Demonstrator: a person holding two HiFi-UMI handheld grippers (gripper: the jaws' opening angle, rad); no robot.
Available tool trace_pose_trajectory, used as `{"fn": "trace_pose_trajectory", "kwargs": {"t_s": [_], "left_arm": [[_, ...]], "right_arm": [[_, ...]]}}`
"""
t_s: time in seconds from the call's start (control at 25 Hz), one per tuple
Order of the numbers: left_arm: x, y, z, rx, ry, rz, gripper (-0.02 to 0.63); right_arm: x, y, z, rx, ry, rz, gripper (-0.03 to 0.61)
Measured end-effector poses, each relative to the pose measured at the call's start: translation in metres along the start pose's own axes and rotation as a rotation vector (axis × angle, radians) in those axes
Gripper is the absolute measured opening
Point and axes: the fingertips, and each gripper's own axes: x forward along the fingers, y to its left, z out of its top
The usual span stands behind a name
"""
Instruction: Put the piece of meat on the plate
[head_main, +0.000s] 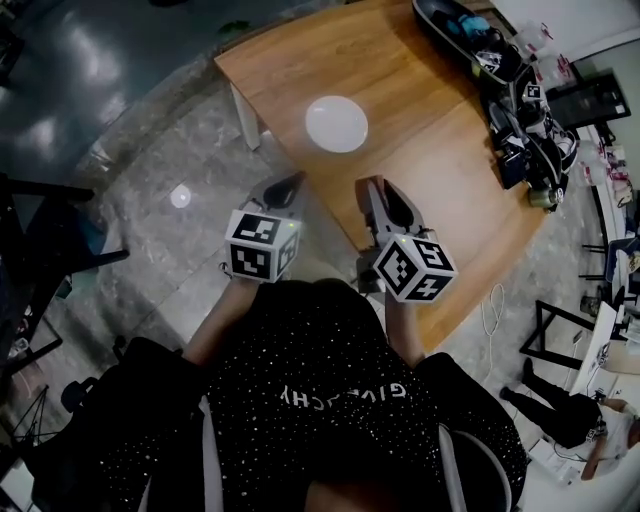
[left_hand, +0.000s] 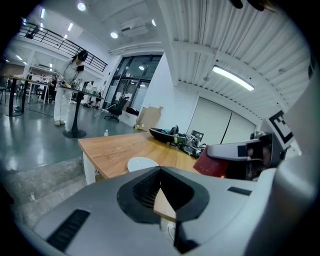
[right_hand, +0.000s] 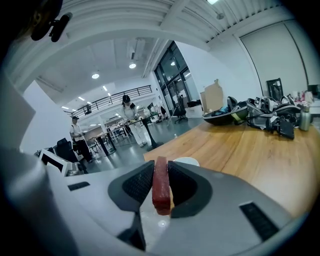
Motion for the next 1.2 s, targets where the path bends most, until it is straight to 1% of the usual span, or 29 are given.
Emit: {"fn": "trace_pose_trajectory", "kwargs": {"t_s": [0.2,0.48,0.64,0.8,0.96,1.2], "left_arm": [[0.013,0.01,0.006,-0.005,-0.003,0.013,0.01],[0.04,0.031,0.015,-0.015,0.021,0.029,0.009],[0.057,0.051,0.02,-0.011,0.04,0.051,0.009],[0.078,0.072,0.028,-0.01,0.063,0.056,0.01],[0.1,0.088,0.04,0.012,0.062,0.063,0.01],[0.129,0.106,0.05,0.01,0.082,0.049,0.009]], "right_arm": [[0.016,-0.005,0.005,0.008,0.006,0.008,0.095],[0.052,-0.024,0.01,0.034,0.051,0.003,0.095],[0.083,-0.033,0.016,0.088,0.065,0.01,0.095],[0.117,-0.041,0.018,0.109,0.083,0.006,0.095],[0.155,-0.054,0.015,0.157,0.114,0.013,0.095],[0.204,-0.07,0.007,0.207,0.163,0.019,0.095]]}}
